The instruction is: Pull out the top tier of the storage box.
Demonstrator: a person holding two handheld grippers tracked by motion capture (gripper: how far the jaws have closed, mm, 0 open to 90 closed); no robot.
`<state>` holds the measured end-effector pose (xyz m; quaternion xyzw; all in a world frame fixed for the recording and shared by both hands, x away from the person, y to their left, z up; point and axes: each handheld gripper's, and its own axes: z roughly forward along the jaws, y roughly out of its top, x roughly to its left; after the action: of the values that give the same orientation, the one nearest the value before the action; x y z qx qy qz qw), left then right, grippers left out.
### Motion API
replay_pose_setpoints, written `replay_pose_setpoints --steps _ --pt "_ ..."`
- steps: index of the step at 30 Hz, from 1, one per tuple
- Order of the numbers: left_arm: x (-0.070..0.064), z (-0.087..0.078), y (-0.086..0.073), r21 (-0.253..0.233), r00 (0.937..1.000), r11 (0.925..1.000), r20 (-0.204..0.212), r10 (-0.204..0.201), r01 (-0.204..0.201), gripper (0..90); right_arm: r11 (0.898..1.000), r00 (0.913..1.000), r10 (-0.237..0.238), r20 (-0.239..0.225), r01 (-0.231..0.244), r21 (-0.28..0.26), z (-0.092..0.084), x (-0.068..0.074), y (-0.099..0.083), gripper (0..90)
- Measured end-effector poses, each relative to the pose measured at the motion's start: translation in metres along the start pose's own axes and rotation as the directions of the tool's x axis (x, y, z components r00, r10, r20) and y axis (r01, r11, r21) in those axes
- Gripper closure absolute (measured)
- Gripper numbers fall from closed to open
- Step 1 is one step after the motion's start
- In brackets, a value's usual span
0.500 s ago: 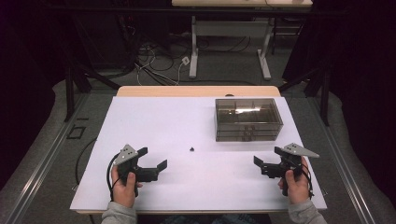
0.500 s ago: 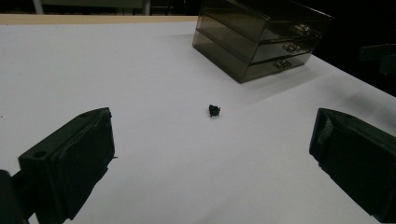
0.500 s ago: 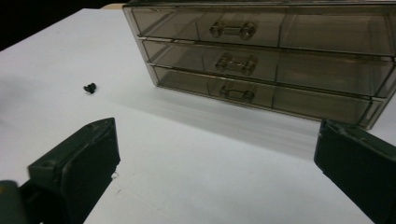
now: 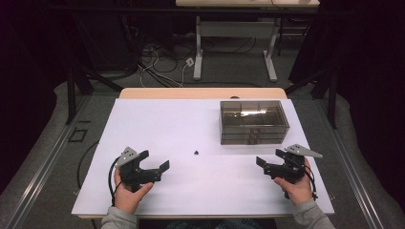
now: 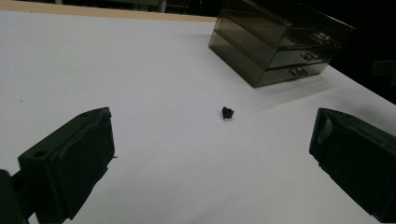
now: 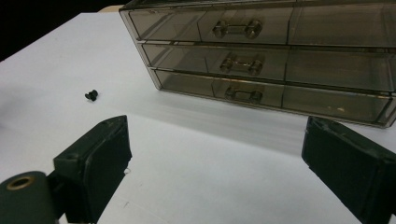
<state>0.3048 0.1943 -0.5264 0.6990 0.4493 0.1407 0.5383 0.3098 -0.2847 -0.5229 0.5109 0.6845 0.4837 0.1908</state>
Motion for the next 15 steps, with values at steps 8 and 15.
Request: replay_pose_setpoints --steps 8,15 --pt "-0.001 -0.001 0.002 -0.016 1.0000 0.9998 -0.003 -0.007 0.007 0.3 0.998 0.9976 0.064 -0.025 -0.064 -0.009 -0.001 0.004 0.012 14.9" --pt "-0.001 -0.001 0.002 -0.020 1.0000 0.9998 -0.003 -0.007 0.007 0.3 0.995 0.9944 0.101 -0.031 -0.100 0.012 0.004 0.006 0.027 22.5"
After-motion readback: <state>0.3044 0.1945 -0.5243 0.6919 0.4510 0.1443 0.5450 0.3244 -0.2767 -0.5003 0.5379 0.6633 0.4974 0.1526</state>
